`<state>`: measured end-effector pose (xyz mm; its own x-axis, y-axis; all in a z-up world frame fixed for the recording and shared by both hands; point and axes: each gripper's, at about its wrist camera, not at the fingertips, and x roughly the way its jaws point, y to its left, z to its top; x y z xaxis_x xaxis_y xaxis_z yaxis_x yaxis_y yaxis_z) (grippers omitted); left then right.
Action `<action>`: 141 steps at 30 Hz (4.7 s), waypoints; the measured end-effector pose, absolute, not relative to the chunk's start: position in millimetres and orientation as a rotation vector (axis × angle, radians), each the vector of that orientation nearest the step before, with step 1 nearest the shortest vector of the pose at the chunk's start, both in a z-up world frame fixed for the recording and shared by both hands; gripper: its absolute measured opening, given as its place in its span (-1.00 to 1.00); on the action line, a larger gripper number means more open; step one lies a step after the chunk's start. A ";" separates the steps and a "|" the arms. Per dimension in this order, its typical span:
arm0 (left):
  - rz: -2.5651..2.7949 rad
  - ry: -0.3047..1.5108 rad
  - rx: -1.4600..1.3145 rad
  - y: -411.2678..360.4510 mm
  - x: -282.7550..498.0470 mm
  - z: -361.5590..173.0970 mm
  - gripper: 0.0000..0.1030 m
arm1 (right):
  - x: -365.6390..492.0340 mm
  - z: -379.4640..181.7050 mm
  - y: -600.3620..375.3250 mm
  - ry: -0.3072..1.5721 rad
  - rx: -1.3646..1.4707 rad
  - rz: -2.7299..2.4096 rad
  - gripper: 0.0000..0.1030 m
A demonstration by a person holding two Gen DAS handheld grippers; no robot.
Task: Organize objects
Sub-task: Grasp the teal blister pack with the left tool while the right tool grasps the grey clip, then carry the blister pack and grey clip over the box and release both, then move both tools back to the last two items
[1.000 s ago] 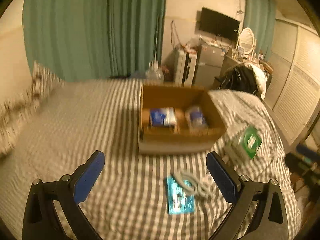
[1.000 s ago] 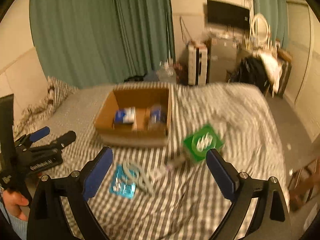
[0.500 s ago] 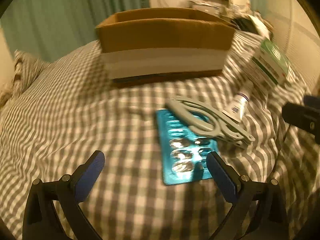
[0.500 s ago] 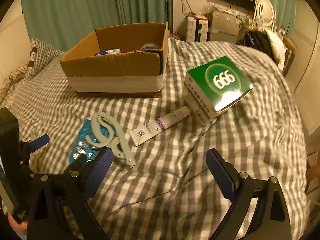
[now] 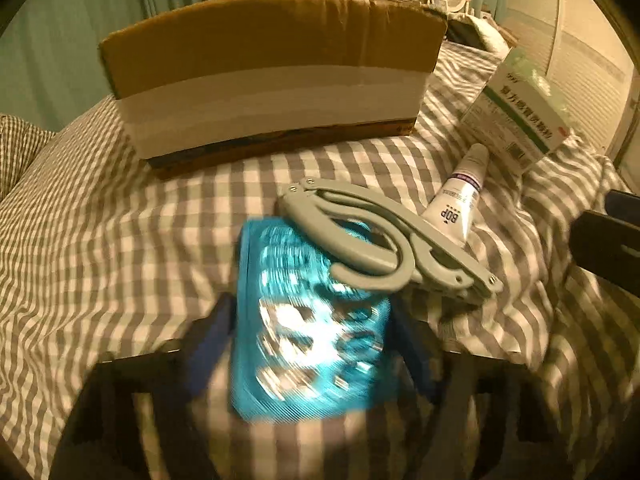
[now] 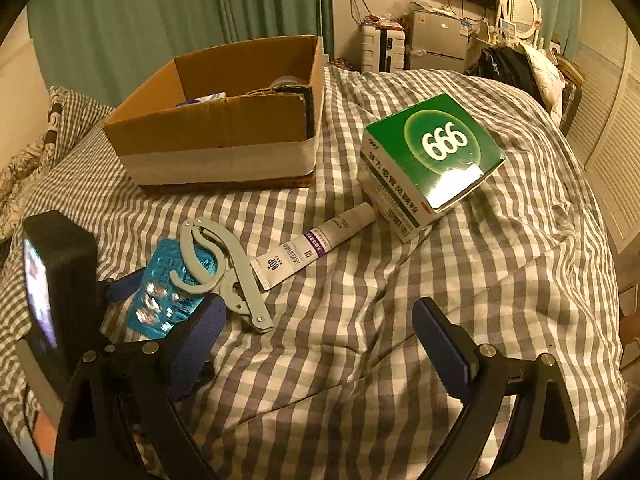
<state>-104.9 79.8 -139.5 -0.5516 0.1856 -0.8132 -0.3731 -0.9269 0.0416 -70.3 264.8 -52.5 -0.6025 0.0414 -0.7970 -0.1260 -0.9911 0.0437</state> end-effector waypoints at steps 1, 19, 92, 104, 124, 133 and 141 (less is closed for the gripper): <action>2.484 0.274 -1.275 74.9 -101.5 -137.2 0.33 | -69.0 -52.5 263.1 0.138 -1.344 2.734 0.84; 2.619 0.176 -1.307 -29.6 -95.2 -105.1 0.33 | -116.6 -63.7 187.2 -0.255 -1.483 2.918 0.84; 2.630 0.148 -1.041 55.2 -289.2 11.8 0.33 | -264.8 88.2 233.1 0.172 -1.180 3.080 0.25; 2.598 0.078 -1.086 63.6 -289.7 -19.3 0.58 | -281.6 31.3 270.9 0.319 -1.284 3.015 0.30; 2.777 -0.047 -0.918 69.9 -139.5 91.5 1.00 | -90.7 154.4 318.2 -0.128 -1.013 3.026 0.99; 2.779 -0.024 -1.046 95.6 -126.1 -4.4 1.00 | -72.5 44.6 360.4 0.073 -1.188 2.771 0.99; 2.658 0.261 -1.136 156.1 -134.0 -108.9 1.00 | -82.5 -28.1 366.7 0.035 -1.302 2.621 0.99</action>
<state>-134.0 156.1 -108.9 -0.6696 0.1474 -0.7280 -0.2862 -0.9556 0.0698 -82.5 366.7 -28.1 -0.5856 0.1804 -0.7903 -0.2013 -0.9767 -0.0738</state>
